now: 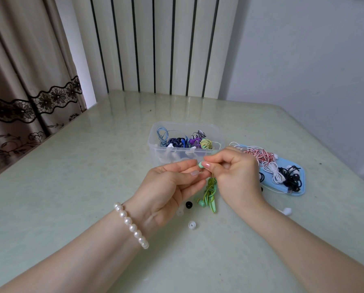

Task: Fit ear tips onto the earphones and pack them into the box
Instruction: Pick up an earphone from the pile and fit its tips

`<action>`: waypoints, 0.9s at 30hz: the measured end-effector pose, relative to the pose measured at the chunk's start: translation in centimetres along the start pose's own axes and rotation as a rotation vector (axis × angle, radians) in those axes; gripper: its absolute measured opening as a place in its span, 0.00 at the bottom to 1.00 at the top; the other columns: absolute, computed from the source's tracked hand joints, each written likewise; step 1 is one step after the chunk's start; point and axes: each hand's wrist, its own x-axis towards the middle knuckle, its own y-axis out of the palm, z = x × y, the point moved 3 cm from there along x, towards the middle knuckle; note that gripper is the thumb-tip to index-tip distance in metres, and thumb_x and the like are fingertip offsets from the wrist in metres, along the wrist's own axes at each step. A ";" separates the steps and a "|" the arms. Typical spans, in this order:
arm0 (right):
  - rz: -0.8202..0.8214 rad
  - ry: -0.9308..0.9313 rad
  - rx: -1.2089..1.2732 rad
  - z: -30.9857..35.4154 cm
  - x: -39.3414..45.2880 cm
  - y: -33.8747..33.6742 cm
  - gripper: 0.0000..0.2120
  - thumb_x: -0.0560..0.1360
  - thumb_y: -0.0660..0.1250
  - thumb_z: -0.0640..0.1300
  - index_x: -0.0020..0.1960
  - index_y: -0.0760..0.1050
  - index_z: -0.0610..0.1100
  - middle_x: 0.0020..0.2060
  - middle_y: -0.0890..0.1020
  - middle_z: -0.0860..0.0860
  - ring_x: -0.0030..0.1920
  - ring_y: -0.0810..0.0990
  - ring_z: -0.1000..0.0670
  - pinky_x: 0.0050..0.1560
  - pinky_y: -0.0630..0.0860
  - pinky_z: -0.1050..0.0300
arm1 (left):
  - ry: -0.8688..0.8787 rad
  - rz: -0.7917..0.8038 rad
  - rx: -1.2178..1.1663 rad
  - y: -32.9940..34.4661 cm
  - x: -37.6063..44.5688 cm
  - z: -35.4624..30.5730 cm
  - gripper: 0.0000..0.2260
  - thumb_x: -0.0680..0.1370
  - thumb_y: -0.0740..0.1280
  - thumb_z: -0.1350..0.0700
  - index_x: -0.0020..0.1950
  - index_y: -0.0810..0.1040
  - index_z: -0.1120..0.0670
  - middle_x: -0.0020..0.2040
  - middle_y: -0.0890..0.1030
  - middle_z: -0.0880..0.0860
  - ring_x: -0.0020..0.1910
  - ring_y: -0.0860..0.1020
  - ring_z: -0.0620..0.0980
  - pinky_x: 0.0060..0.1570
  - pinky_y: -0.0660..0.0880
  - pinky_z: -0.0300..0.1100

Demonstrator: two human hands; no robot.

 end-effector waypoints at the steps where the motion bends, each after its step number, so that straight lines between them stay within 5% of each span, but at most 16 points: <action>1: -0.005 -0.025 -0.017 0.0 -0.1 0.0 0.07 0.65 0.71 0.28 0.34 0.81 0.39 0.31 0.77 0.54 0.33 0.75 0.61 0.37 0.70 0.72 | 0.001 -0.001 -0.004 0.0 0.0 0.0 0.14 0.72 0.60 0.75 0.56 0.74 0.67 0.47 0.83 0.63 0.42 0.83 0.54 0.42 0.81 0.42; 11: 0.002 -0.085 -0.070 0.2 0.0 0.2 0.06 0.65 0.70 0.27 0.34 0.80 0.36 0.30 0.74 0.55 0.32 0.74 0.63 0.34 0.67 0.75 | 0.050 0.022 0.038 0.4 -0.3 0.1 0.12 0.73 0.59 0.74 0.50 0.78 0.64 0.43 0.84 0.60 0.41 0.83 0.51 0.44 0.80 0.41; 17: 0.204 0.308 0.282 -0.3 1.2 -0.9 0.10 0.66 0.69 0.25 0.33 0.78 0.38 0.24 0.79 0.51 0.26 0.79 0.56 0.34 0.80 0.61 | 0.034 0.014 0.050 0.2 0.1 0.2 0.11 0.74 0.59 0.73 0.53 0.77 0.65 0.48 0.83 0.62 0.48 0.82 0.53 0.47 0.79 0.43; 22: 0.302 0.275 0.314 -0.1 1.6 -1.7 0.11 0.64 0.69 0.23 0.34 0.78 0.39 0.25 0.81 0.51 0.28 0.81 0.54 0.34 0.80 0.61 | -0.027 0.045 0.048 0.0 0.3 0.1 0.11 0.75 0.59 0.72 0.54 0.76 0.66 0.48 0.83 0.63 0.48 0.82 0.54 0.44 0.80 0.42; 27: 0.216 0.398 0.389 -0.5 1.3 -1.4 0.09 0.66 0.68 0.26 0.34 0.77 0.38 0.24 0.80 0.51 0.27 0.80 0.54 0.32 0.80 0.61 | -0.017 0.080 0.030 0.2 0.2 0.2 0.12 0.74 0.59 0.72 0.56 0.76 0.66 0.50 0.82 0.63 0.47 0.83 0.54 0.46 0.80 0.42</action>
